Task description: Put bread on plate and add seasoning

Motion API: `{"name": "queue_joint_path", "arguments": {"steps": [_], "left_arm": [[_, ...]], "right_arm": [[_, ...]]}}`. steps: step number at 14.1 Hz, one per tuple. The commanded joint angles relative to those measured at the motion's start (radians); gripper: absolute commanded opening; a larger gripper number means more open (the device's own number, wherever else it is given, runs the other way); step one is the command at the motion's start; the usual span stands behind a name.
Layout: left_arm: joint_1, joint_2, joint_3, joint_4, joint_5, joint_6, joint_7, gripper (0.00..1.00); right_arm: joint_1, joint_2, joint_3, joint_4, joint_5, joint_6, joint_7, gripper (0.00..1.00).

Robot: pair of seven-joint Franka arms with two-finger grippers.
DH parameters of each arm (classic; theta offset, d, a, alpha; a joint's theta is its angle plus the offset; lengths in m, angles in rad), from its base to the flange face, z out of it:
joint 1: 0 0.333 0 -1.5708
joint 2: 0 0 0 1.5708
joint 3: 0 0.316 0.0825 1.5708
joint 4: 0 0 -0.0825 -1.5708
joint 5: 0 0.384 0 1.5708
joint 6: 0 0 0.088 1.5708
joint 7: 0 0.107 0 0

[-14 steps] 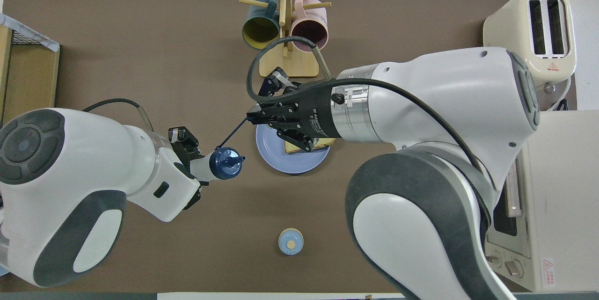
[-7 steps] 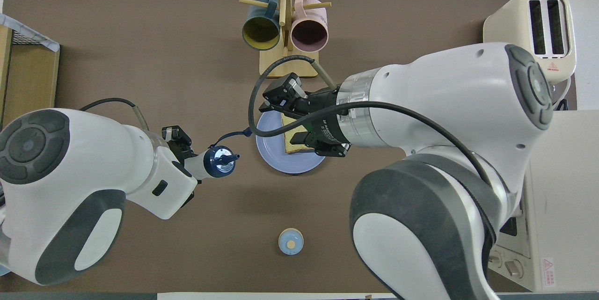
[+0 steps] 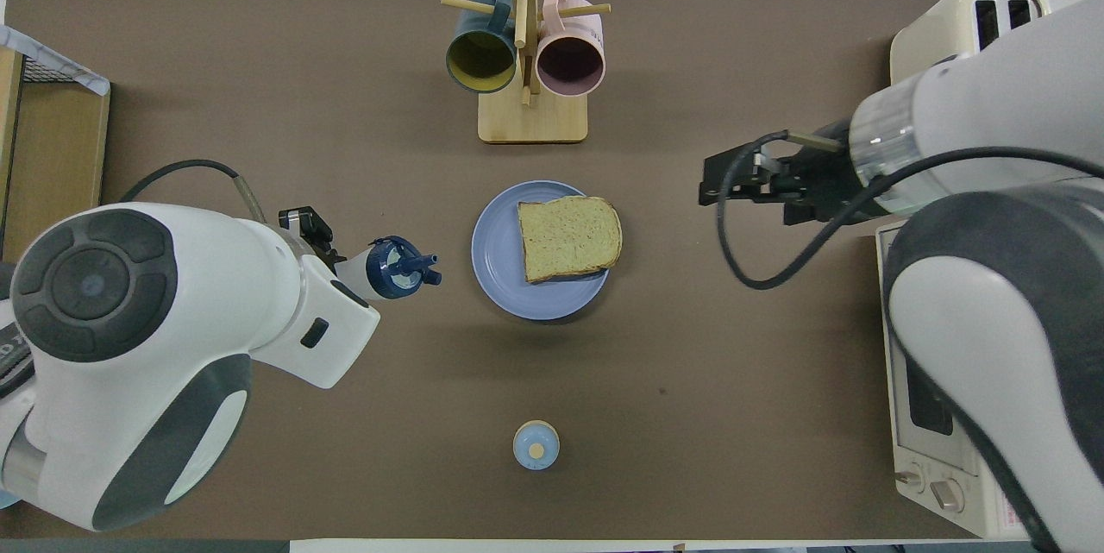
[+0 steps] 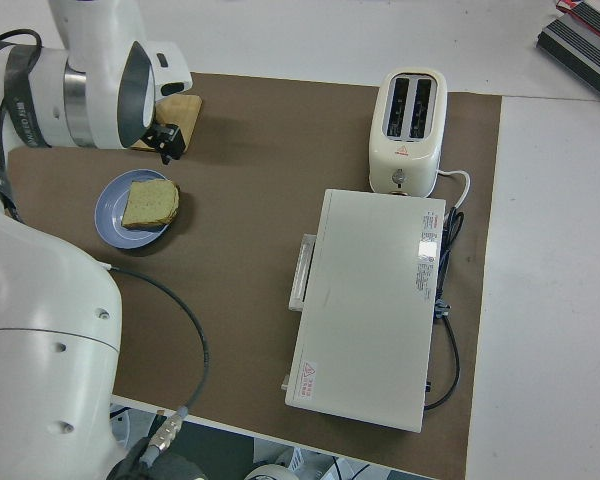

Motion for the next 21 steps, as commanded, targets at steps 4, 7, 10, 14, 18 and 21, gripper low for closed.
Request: {"name": "queue_joint_path", "arguments": {"steps": [4, 7, 10, 14, 18, 21], "left_arm": [[-0.004, 0.179, -0.071, 0.172, 0.117, -0.121, -0.155, 0.00], [-0.091, 0.285, -0.086, 0.248, 0.218, -0.195, -0.269, 0.00], [-0.151, 0.396, -0.085, 0.350, 0.283, -0.300, -0.309, 0.00], [-0.247, 0.589, -0.083, 0.464, 0.393, -0.448, -0.348, 0.00], [-0.286, 0.652, -0.078, 0.476, 0.465, -0.521, -0.361, 0.00], [-0.297, 0.660, -0.080, 0.476, 0.528, -0.568, -0.361, 0.00]], "right_arm": [[-0.083, -0.009, 0.013, -0.003, -0.256, -0.073, -0.250, 1.00], [-0.178, -0.005, 0.045, -0.011, -0.278, -0.096, -0.336, 1.00], [-0.230, 0.003, 0.100, 0.000, -0.332, -0.110, -0.341, 1.00], [-0.288, -0.006, 0.111, -0.011, -0.318, -0.147, -0.425, 1.00], [-0.281, -0.003, 0.116, -0.005, -0.323, -0.150, -0.310, 1.00], [-0.278, -0.014, 0.114, 0.001, -0.315, -0.183, -0.301, 1.00]]}}
